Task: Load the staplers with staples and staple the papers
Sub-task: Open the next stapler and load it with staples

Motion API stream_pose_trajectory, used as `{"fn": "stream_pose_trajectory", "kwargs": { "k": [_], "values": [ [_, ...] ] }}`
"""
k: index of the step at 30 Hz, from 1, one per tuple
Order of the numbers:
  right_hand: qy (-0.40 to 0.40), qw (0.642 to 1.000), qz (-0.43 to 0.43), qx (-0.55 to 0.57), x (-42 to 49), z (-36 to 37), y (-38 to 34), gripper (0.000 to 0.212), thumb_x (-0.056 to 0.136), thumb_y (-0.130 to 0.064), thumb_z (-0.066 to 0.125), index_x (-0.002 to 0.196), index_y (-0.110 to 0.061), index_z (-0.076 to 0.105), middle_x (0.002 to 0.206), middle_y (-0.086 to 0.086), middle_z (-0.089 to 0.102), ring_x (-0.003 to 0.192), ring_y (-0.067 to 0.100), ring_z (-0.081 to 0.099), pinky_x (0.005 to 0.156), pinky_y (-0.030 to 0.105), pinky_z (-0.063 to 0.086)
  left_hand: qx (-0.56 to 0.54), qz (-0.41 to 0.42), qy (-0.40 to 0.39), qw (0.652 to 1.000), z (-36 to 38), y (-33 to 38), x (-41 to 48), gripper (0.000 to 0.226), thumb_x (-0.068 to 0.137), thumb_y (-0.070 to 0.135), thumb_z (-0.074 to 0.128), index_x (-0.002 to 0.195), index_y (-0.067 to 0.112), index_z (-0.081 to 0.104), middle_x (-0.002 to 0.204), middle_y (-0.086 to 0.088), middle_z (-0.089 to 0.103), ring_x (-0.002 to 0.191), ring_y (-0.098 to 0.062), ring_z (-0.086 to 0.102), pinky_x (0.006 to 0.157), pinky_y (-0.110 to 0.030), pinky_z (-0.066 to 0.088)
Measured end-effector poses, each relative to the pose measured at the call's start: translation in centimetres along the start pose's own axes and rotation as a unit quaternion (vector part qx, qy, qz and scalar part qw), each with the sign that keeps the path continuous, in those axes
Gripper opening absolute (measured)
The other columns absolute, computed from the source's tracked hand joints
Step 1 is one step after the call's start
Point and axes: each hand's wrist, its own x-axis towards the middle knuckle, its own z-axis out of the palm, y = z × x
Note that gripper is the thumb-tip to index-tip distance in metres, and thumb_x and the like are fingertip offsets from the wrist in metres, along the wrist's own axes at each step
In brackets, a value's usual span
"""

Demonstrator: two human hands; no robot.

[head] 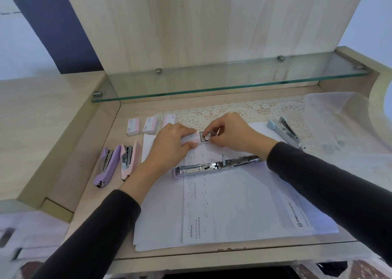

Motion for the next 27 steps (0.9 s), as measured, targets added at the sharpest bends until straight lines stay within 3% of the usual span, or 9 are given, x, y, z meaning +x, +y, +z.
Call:
{"fn": "stream_pose_trajectory", "kwargs": {
  "k": [2,9,16,21,24,27],
  "values": [
    [0.013,1.000,0.001,-0.005,0.3,0.2,0.0,0.012,0.077,-0.001,0.064,0.081,-0.008,0.072,0.056,-0.008,0.051,0.044,0.002,0.047,0.049,0.003,0.037,0.000,0.001,0.001,1.000,0.0,-0.1,0.0,0.038,0.083,0.026,0.066,0.119,0.016,0.061,0.119,-0.003,0.061,0.113,-0.022,0.047,0.094,-0.028,0.032],
    [0.041,0.996,0.059,0.057,1.2,0.6,0.2,0.012,0.074,0.001,0.070,0.067,-0.007,0.065,0.054,-0.001,0.053,0.031,-0.001,0.047,0.040,0.010,0.043,-0.013,0.010,0.017,1.000,0.3,-0.3,-0.1,0.038,0.082,0.025,0.067,0.118,0.014,0.061,0.118,-0.004,0.062,0.112,-0.023,0.047,0.092,-0.027,0.031],
    [0.018,0.991,0.080,0.109,1.7,0.7,-0.2,0.013,0.071,0.006,0.071,0.063,-0.002,0.065,0.056,0.008,0.062,0.036,0.004,0.055,0.045,0.017,0.052,-0.013,0.018,0.019,1.000,0.6,-0.3,0.1,0.038,0.082,0.025,0.067,0.118,0.014,0.061,0.116,-0.004,0.062,0.111,-0.022,0.047,0.090,-0.024,0.030],
    [0.005,0.987,0.072,0.140,1.6,0.8,-0.4,0.003,0.072,0.007,0.069,0.072,0.004,0.069,0.035,-0.008,0.057,0.034,0.002,0.054,0.043,0.013,0.049,-0.015,0.025,0.016,0.999,0.5,-0.3,0.3,0.033,0.083,0.028,0.066,0.114,0.018,0.064,0.110,-0.005,0.064,0.106,-0.023,0.049,0.088,-0.030,0.036],
    [0.007,0.985,0.076,0.153,1.5,0.7,-0.6,0.008,0.071,0.004,0.071,0.067,-0.001,0.067,0.034,-0.009,0.056,0.033,0.002,0.054,0.042,0.011,0.046,-0.016,0.036,0.008,0.999,0.3,-0.2,0.6,0.028,0.083,0.030,0.065,0.108,0.018,0.067,0.104,-0.007,0.065,0.100,-0.024,0.051,0.086,-0.036,0.041],
    [0.023,0.980,0.089,0.179,1.5,0.1,-0.3,0.010,0.069,0.005,0.072,0.069,-0.004,0.068,0.042,-0.007,0.058,0.037,0.002,0.055,0.045,0.011,0.047,-0.003,0.025,0.008,1.000,0.1,-0.4,1.2,0.036,0.083,0.028,0.066,0.117,0.016,0.063,0.112,-0.007,0.063,0.106,-0.023,0.051,0.089,-0.032,0.037]
  ]
}}
